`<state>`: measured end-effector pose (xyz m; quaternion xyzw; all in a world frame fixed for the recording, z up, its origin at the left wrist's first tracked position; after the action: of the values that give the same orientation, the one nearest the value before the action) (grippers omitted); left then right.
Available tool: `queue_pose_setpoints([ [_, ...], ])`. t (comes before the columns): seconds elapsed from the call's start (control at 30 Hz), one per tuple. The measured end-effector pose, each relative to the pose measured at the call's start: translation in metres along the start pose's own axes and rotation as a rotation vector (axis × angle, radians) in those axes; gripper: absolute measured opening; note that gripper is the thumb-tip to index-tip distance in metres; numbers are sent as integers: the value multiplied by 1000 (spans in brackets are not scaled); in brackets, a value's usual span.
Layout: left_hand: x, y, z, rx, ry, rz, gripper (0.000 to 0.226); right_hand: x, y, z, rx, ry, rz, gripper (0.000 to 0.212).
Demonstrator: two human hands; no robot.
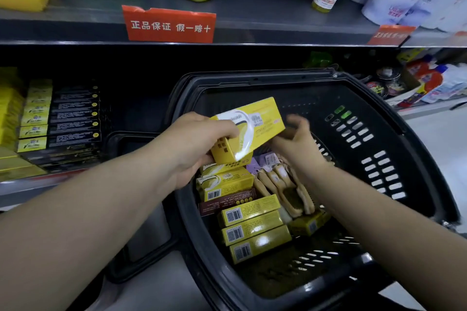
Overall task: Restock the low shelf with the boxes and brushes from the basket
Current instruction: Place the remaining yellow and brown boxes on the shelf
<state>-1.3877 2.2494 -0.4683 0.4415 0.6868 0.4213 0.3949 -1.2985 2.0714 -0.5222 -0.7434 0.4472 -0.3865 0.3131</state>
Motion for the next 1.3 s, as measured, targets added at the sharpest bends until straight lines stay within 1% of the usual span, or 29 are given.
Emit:
queue_pose_setpoints([
  [0.03,0,0,1,-1,-1,6,18,-1,-1,2,-184,-122,228,33],
  [0.07,0,0,1,-3,-2,17,23,-1,-2,2,-298,-229,379,28],
  [0.1,0,0,2,-7,-9,41,28,-2,-3,0,-353,-317,447,31],
  [0.13,1,-2,3,-10,-28,88,35,-3,-5,-2,-358,-380,457,32],
  [0.2,3,-4,2,19,-138,201,49,-7,-8,-8,-270,-462,413,31],
  [0.23,2,-6,1,50,-209,218,51,-9,-8,-11,-206,-492,372,32],
  [0.27,0,-8,-1,77,-258,206,48,-11,-8,-12,-142,-521,337,37],
  [0.3,-2,-10,-3,86,-272,183,42,-13,-9,-14,-88,-544,317,45],
  [0.33,-4,-13,-3,72,-252,160,34,-14,-9,-13,-45,-559,310,51],
  [0.37,-4,-14,-2,44,-208,140,27,-15,-10,-12,-5,-566,299,53],
  [0.43,-3,-13,1,-21,-108,87,18,-17,-14,-6,18,-573,247,45],
  [0.47,-2,-11,3,-48,-74,74,20,-17,-12,-1,1,-562,202,41],
  [0.5,0,-10,5,-72,-49,84,27,-18,-6,6,-36,-524,115,42],
  [0.53,2,-10,7,-93,-31,114,35,-19,4,13,-74,-479,-24,42],
  [0.57,3,-10,8,-108,-18,148,39,-19,16,20,-97,-437,-254,39],
  [0.6,4,-11,8,-117,-12,177,41,-19,33,27,-98,-425,-591,37],
  [0.63,5,-12,8,-117,-11,202,41,-20,51,33,-98,-444,-982,42],
  [0.67,6,-13,8,-108,-11,228,41,-20,69,38,-84,-479,-1326,55],
  [0.7,6,-14,8,-98,-11,252,41,-21,84,39,-36,-523,-1549,68],
  [0.73,5,-15,7,-91,-10,269,41,-24,95,38,-10,-568,-1633,76],
  [0.8,4,-16,8,-90,-5,287,41,-30,109,38,-1,-643,-1584,83],
  [0.87,2,-17,10,-91,-7,289,42,-36,112,40,51,-674,-1617,86],
  [0.97,-3,-16,12,-92,-17,261,42,-38,109,43,175,-637,-1760,86],
  [1.07,-8,-15,14,-87,-13,240,40,-34,97,38,274,-554,-1813,72],
  [1.13,-12,-17,16,-84,2,218,38,-24,82,31,312,-465,-1789,63],
  [1.2,-14,-18,19,-84,25,201,38,-6,58,22,321,-329,-1665,53],
  [1.3,-13,-21,22,-84,59,195,41,34,16,5,317,-59,-1323,44],
])
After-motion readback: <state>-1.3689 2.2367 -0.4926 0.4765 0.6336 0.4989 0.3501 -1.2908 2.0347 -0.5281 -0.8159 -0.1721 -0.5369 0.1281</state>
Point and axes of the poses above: each hand's wrist, its own z-axis towards the middle knuckle, its own x-axis out of the back of the hand, y = z × x, the point moved 1 cm from there along z, towards the middle knuckle, and after that the axes turned 14 degrees about -x, right-handed, at the moved point
